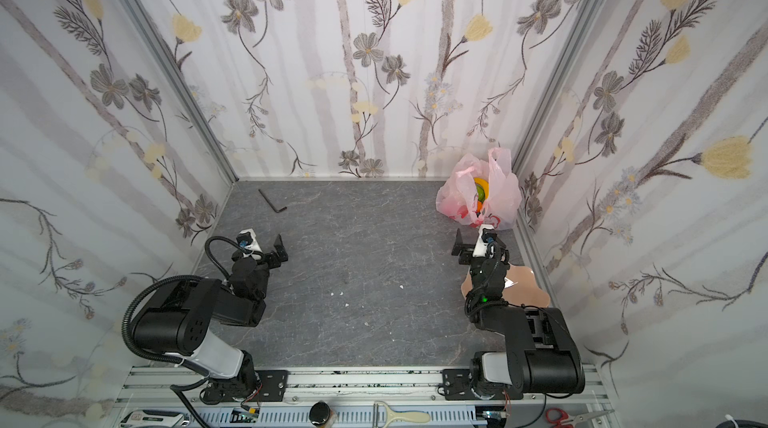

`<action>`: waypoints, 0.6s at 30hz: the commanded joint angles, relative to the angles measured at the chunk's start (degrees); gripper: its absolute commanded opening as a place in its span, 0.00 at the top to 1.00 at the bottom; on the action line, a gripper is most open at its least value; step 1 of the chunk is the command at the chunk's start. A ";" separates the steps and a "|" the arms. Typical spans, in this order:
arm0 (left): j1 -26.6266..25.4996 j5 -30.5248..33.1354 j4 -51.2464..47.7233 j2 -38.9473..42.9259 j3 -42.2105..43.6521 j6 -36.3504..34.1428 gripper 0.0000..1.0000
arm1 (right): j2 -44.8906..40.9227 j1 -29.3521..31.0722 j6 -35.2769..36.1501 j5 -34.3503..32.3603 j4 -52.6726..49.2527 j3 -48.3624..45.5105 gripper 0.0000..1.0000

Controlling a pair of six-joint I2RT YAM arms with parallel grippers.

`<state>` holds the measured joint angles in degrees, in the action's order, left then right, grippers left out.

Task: Take the fake fruits out of the plastic bag
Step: 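Raise both arms from rest toward the pink bag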

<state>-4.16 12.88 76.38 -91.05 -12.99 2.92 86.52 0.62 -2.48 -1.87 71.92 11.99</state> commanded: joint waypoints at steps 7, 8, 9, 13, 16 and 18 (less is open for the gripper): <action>0.28 2.83 2.49 0.02 0.06 0.78 0.00 | -0.12 -0.01 0.93 0.54 1.81 0.15 0.00; 0.32 3.46 2.47 -0.01 0.15 1.13 0.00 | -0.12 -0.01 0.96 0.53 1.81 0.15 0.00; 0.33 3.54 2.54 -0.05 0.16 1.06 0.00 | -0.12 -0.01 0.93 0.59 1.76 0.20 0.00; -0.13 3.44 2.37 1.08 0.41 0.24 0.00 | -0.21 0.01 0.94 0.51 1.82 0.13 0.00; -3.08 5.81 1.93 6.40 2.18 -3.02 0.00 | -1.13 0.06 1.51 1.86 1.22 0.13 0.00; -6.76 14.60 -0.82 11.37 2.33 -4.47 0.00 | -4.42 0.61 2.93 3.45 -3.19 1.13 0.00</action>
<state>-8.19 18.55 75.81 -83.85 -10.98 1.52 84.51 0.75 -1.80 -0.73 70.61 12.01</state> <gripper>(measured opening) 0.998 0.996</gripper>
